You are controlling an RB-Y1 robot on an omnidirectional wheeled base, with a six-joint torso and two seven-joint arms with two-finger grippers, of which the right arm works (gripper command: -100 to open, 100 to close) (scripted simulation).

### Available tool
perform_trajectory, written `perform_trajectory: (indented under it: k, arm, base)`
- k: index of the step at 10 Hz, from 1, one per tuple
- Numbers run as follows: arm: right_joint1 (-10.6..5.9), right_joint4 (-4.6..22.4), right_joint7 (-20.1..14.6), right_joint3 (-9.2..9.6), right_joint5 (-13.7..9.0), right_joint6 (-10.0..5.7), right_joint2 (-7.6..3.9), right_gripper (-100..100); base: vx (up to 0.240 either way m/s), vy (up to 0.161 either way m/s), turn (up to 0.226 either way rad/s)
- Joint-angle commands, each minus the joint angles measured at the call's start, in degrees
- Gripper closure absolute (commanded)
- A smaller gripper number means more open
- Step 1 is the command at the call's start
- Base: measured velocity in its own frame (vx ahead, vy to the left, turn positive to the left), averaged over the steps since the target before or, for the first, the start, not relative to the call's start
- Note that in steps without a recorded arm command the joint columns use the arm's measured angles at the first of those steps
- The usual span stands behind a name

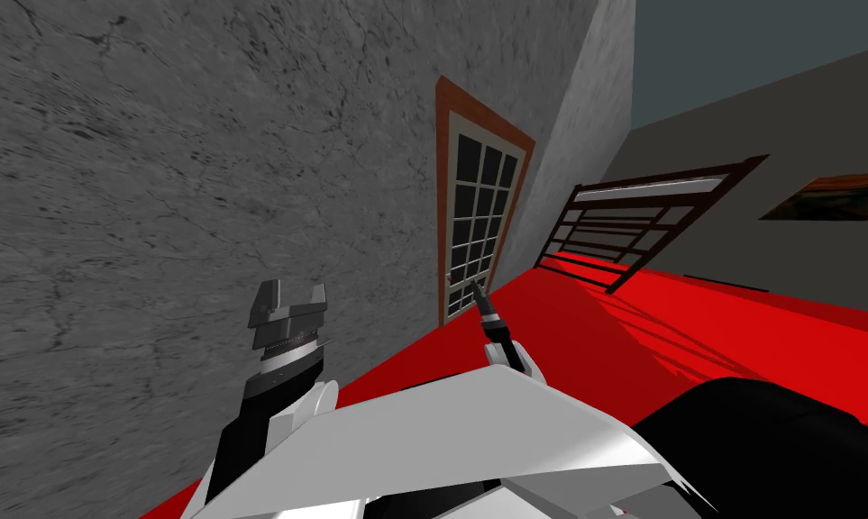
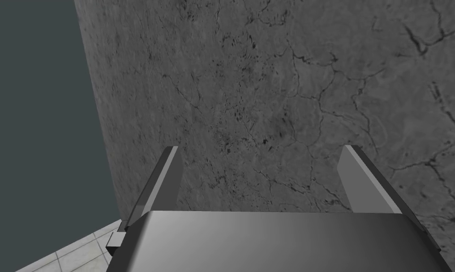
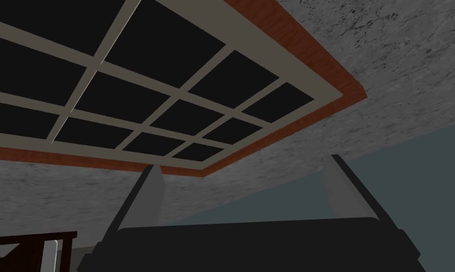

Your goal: Pull the door open

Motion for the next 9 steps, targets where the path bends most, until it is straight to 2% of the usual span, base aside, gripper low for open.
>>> perform_trajectory:
  k: [1, 4, 5, 6, 9]
  arm:
    - [-0.95, 2.86, 1.97, -0.43, 0.98, -1.04, -0.34, -100]
    - [-1.65, 6.23, 3.62, -0.77, 1.81, -1.87, -0.64, -100]
    - [-2.38, 7.89, 5.31, -1.12, 2.66, -2.71, -0.93, -100]
    - [-2.38, 8.9, 5.31, -1.12, 2.66, -2.71, -0.93, -100]
    - [-3.83, 13.3, 8.7, -1.82, 4.38, -4.41, -1.5, -100]
  base:
    - [0.05, -0.037, 0.05]
    - [0.041, -0.027, 0.037]
    - [0.055, -0.023, 0.063]
    - [0.047, -0.023, 0.029]
    - [0.043, -0.034, 0.044]
